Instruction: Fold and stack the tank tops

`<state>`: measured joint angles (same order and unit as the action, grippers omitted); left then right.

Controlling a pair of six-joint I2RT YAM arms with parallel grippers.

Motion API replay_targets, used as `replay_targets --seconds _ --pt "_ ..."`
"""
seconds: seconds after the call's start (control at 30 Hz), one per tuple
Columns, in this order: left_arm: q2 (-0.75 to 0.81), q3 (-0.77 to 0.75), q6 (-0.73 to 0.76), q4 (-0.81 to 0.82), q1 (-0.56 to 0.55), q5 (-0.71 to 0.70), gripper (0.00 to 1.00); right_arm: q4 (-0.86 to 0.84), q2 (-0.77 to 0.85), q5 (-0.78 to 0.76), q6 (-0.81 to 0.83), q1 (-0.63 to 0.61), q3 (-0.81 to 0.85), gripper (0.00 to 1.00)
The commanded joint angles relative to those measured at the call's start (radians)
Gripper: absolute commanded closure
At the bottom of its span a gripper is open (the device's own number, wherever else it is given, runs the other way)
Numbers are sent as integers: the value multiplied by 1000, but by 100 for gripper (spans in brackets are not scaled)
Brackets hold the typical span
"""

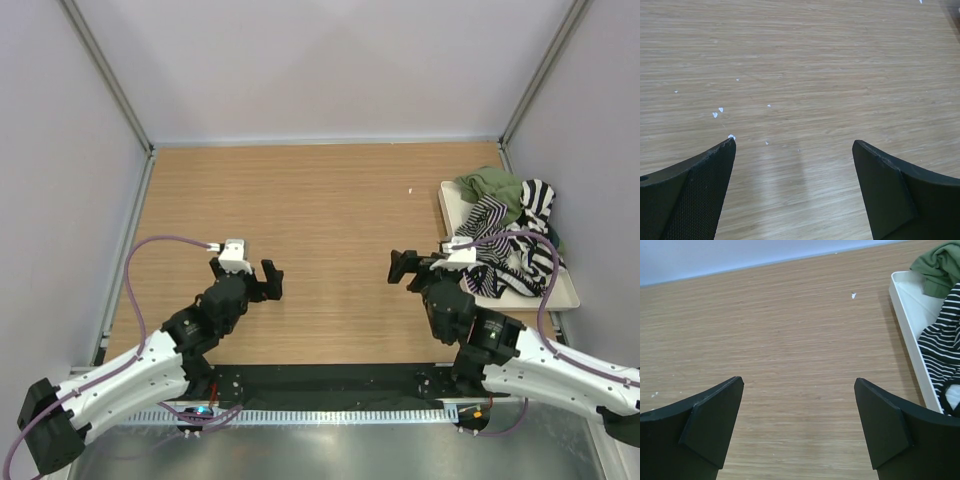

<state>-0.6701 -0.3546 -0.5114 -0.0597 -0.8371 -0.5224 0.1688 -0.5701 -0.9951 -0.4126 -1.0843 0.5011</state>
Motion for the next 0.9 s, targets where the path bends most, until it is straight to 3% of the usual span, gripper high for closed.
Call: replay_targets --seconds 0.0,0.03,0.1,0.13,0.27,0.4,0.5,0.67,0.77,0.87 --pt "15 -14 8 34 1 -11 0 29 -74 -85 -6 3 105 0" --pt "17 -14 10 32 1 -11 0 119 -101 -164 -50 33 134 0" --pt "17 -14 7 31 3 -13 0 179 -146 -165 -110 122 215 0" --pt "17 -14 8 29 3 -13 0 193 -187 -39 -106 274 237 0" --pt "18 -14 5 26 1 -10 0 227 -362 333 -87 651 345 0" --pt "18 -14 2 24 3 -10 0 270 -537 501 -109 926 479 0" --pt "18 -14 4 23 1 -8 0 248 -681 561 -143 1052 531 0" --pt "24 -14 2 17 1 -8 1 202 -891 520 -192 1123 574 0" --pt "27 -12 2 18 3 -8 0 153 -935 484 -215 1156 556 4" --pt "29 -14 2 17 1 -8 1 135 -958 452 -221 1166 548 38"
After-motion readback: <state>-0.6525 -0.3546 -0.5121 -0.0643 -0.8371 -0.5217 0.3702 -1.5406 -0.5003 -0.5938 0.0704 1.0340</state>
